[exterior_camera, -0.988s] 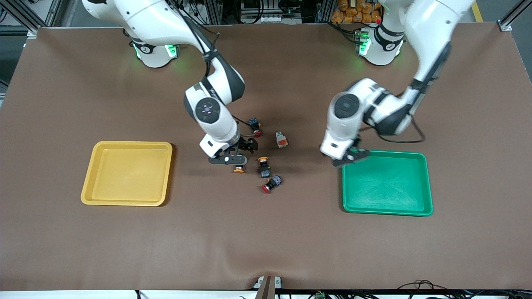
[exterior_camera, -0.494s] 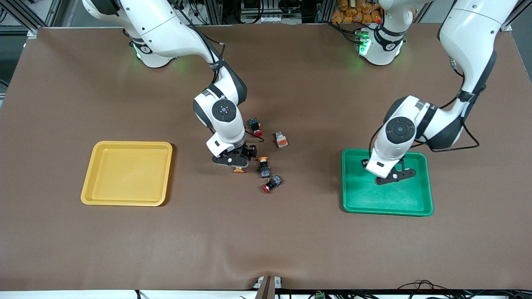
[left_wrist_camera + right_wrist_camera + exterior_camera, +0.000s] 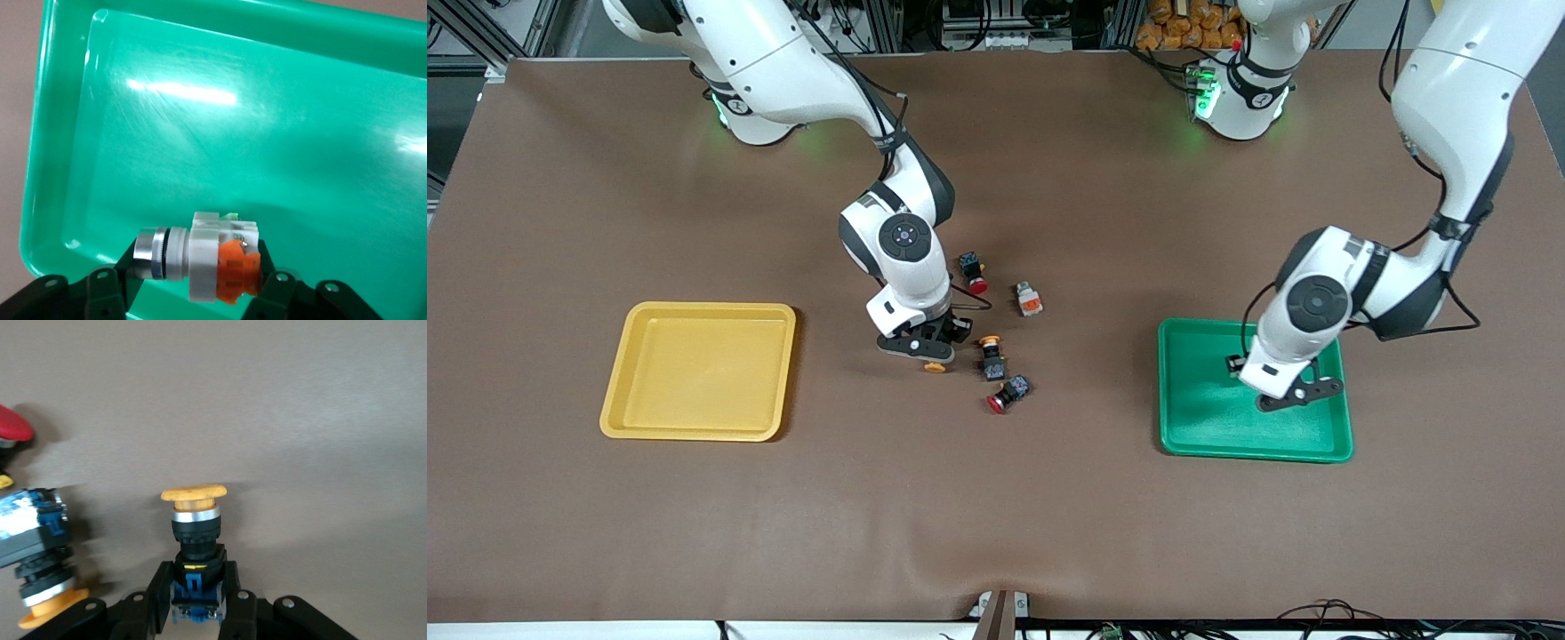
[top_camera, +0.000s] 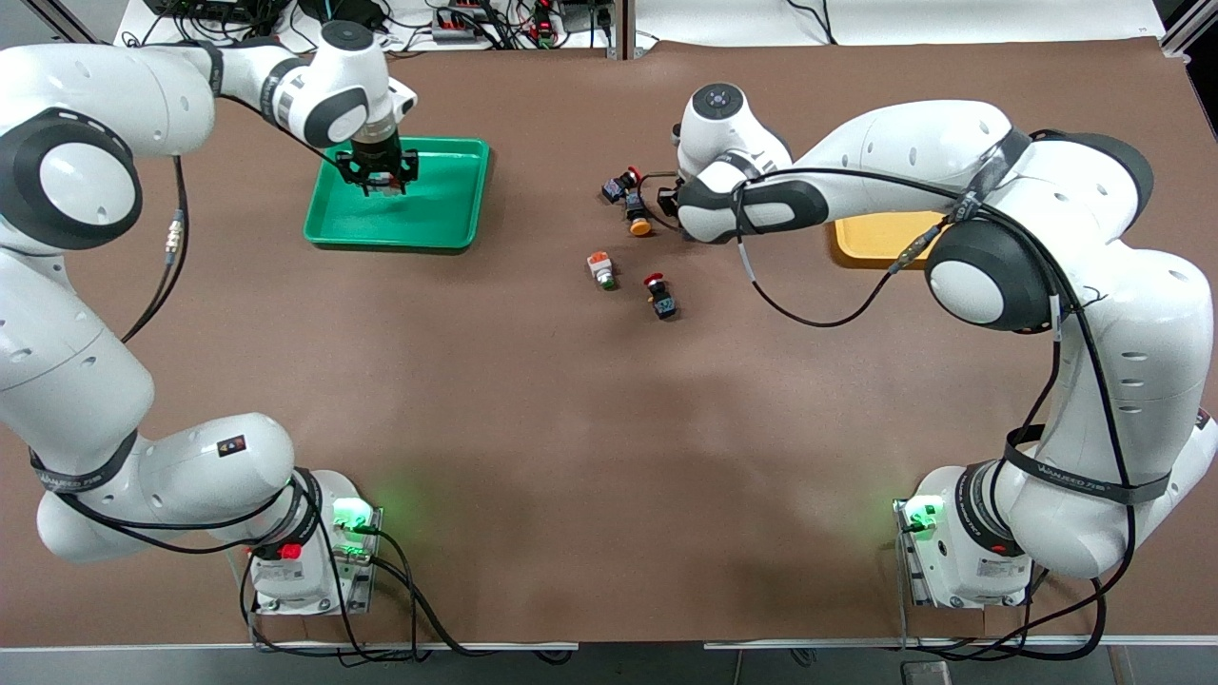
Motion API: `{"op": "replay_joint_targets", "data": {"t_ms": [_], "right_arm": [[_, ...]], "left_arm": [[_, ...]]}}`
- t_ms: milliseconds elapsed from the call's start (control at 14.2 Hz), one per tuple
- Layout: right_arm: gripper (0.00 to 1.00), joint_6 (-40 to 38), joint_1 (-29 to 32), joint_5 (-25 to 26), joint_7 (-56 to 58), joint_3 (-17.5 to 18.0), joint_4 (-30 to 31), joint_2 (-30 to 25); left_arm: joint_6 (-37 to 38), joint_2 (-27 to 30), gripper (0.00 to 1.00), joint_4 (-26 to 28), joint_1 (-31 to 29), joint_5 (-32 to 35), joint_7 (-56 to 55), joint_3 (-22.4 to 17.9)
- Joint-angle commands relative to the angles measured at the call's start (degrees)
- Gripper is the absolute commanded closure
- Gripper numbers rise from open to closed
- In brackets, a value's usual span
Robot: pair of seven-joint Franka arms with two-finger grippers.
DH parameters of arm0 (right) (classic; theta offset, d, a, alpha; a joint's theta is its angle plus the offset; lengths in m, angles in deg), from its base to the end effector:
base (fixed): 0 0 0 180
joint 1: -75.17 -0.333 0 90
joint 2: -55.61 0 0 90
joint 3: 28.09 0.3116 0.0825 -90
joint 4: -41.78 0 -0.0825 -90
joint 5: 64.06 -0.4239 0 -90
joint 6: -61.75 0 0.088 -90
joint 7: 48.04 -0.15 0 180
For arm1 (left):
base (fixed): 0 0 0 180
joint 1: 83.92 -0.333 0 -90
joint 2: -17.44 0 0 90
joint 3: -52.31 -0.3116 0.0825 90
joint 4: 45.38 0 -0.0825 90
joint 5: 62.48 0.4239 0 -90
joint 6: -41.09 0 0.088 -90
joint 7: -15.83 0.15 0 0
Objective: Place green and yellow buttons in trays
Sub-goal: 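Carry the white-orange button into the green tray with the left gripper, then lower the yellow-cap button into the yellow tray with the right gripper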
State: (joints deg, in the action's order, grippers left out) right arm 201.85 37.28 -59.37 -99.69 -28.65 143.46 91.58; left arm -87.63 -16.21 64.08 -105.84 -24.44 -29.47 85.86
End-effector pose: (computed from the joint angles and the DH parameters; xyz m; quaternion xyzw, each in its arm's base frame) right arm 0.5506 0.4171 0.1330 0.9950 -0.0929 0.0361 0.0063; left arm 0.6301 -0.0974 0.1459 -0.9906 -0.0959 0.0017 0.0979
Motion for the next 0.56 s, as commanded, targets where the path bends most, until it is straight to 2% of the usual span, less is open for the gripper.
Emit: {"op": "replay_joint_targets", "data": {"t_ms": [0,282,494], "right_arm": [[1.0,-11.03,5.35,1.03,7.32,0.48,0.36,-6.77],[1.0,-21.86,13.96,0.59,11.39,0.48,0.62,-11.7],[1.0,-24.16,23.27,0.59,21.2,0.48,0.88,-11.8]], "left_arm": [[-0.3,-2.29,1.0,-2.23,-1.98,1.25,2.06,0.81],[-0.48,-4.4,1.0,-3.73,-3.3,1.51,2.32,0.64],[-0.48,-4.41,1.0,-3.73,-3.39,1.51,2.41,0.55]]}}
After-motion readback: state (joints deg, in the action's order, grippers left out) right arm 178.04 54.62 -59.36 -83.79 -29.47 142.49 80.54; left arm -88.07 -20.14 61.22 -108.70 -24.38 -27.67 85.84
